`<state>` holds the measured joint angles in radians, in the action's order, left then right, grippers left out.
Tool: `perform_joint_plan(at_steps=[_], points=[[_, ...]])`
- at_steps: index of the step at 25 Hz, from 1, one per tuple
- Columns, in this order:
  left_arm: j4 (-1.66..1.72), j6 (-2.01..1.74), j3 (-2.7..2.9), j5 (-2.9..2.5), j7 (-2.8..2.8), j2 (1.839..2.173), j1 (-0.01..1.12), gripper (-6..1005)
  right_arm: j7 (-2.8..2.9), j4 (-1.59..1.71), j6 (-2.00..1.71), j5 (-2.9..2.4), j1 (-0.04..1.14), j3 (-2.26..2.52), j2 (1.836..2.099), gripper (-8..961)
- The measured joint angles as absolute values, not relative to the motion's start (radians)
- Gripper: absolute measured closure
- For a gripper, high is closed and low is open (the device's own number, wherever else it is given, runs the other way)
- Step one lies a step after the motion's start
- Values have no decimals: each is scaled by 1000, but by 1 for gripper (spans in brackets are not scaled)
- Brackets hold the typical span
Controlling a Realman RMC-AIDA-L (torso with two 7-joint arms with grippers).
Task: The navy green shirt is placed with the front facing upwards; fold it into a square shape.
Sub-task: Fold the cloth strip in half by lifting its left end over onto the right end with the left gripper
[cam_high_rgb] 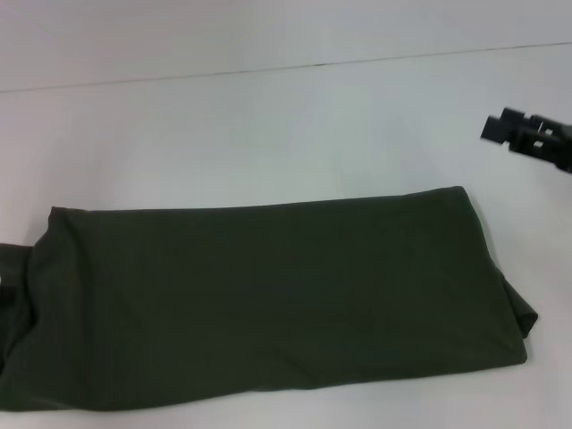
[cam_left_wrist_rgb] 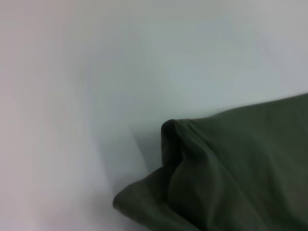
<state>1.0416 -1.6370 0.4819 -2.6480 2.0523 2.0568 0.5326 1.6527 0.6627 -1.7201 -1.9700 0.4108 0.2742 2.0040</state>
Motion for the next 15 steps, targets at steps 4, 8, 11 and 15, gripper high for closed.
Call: perform_joint_plan(at_steps=[4,8,11,15], points=[[1086,-1692,464,-2617,2052,2057,525,988,1650,663,-1714,-2007,419,315,2012,178],[1132,-1748,453,-2592,2055,2058,519,988,1649,663,-1714,-2012,430,427,2021,184],[1155,-1779,453,-2581,2060,2059,517,987,1649,661,-1708,-2012,439,485,2028,190],[1165,-1797,451,-2572,2062,2059,516,987,1652,660,-1702,-2013,450,543,2041,265]])
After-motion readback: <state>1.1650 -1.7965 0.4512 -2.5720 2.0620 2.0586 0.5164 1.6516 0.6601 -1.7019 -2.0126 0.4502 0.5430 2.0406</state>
